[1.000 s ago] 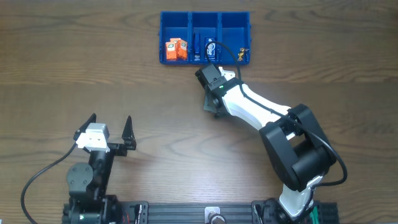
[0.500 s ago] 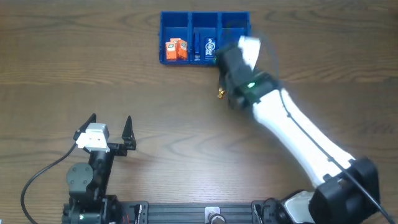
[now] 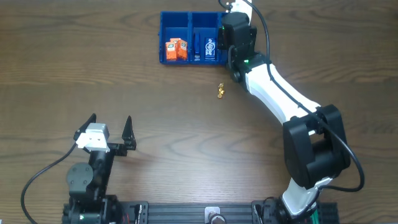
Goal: Sort Candies Into Trays
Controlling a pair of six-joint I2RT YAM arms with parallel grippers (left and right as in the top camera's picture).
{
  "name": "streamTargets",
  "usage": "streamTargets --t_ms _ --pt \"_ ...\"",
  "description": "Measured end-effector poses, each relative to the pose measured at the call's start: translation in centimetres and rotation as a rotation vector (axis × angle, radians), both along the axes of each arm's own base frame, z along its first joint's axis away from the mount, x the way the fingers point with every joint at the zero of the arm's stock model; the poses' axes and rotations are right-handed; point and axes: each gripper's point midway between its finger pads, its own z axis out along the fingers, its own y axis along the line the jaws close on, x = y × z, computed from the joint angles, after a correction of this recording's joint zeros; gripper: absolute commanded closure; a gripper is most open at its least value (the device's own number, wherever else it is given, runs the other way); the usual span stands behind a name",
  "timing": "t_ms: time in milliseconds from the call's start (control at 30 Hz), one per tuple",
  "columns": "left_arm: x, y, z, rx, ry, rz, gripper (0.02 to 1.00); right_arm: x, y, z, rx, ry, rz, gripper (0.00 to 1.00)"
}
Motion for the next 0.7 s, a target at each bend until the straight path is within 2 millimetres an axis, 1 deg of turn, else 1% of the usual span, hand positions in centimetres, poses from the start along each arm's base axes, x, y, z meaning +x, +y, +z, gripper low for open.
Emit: streamTargets --t_ms 33,67,100,133,267,300,333,367,400,433,467,500,533,567,600,633,667,700 --pt "0.0 0.0 0.0 0.000 0.000 0.000 0.023 0.0 0.0 0.0 -0.002 0.000 0.002 0.378" --pt "0.0 0.0 0.0 0.000 0.000 0.000 0.020 0.0 0.1 0.0 -0.003 -0.001 0.006 0.224" --pt "0.0 0.0 0.0 0.000 0.000 0.000 0.023 0.0 0.1 0.0 -0.003 -0.002 0.005 0.137" --pt "0.0 0.0 0.0 0.000 0.000 0.000 0.020 0.1 0.1 0.1 -0.004 -0.004 0.009 0.093" --pt "0.0 0.0 0.0 0.000 0.000 0.000 0.020 -0.3 0.1 -0.2 -0.016 0.018 0.015 0.073" --pt "0.0 0.0 0.0 0.000 0.000 0.000 0.020 -0.6 0.1 -0.2 -0.021 0.030 0.016 0.073" --pt "0.0 0.0 0.0 0.000 0.000 0.000 0.020 -1.4 0.0 0.4 -0.028 0.046 0.021 0.073" --pt "0.0 0.0 0.0 0.000 0.000 0.000 0.020 -2.3 0.1 1.5 -0.030 0.050 0.028 0.071" --pt "0.0 0.0 0.0 0.000 0.000 0.000 0.020 -3.5 0.2 3.1 -0.030 0.054 0.042 0.071" --pt "0.0 0.0 0.0 0.000 0.000 0.000 0.020 -5.7 0.4 4.6 -0.044 0.078 0.059 0.071" --pt "0.0 0.0 0.0 0.000 0.000 0.001 0.020 -7.2 0.9 5.6 -0.047 0.094 0.078 0.071" --pt "0.0 0.0 0.0 0.000 -0.001 0.000 0.020 -9.3 1.7 6.2 -0.037 0.130 0.096 0.071" --pt "0.0 0.0 0.0 0.000 0.000 0.000 0.020 -10.6 2.7 5.7 -0.019 0.171 0.111 0.071" --pt "0.0 0.0 0.0 0.000 0.000 0.000 0.020 -11.6 3.6 4.0 0.001 0.230 0.121 0.071" --pt "0.0 0.0 0.0 0.000 0.000 0.000 0.020 -12.3 4.3 1.7 0.022 0.296 0.128 0.071" --pt "0.0 0.0 0.0 0.000 0.000 0.000 0.020 -13.0 4.6 -1.3 0.035 0.374 0.123 0.071" --pt "0.0 0.0 0.0 0.000 0.000 0.000 0.020 -14.0 4.5 -5.6 0.034 0.482 0.108 0.071" --pt "0.0 0.0 0.0 0.000 0.000 0.000 0.020 -14.6 4.4 -8.0 0.028 0.545 0.096 0.071"
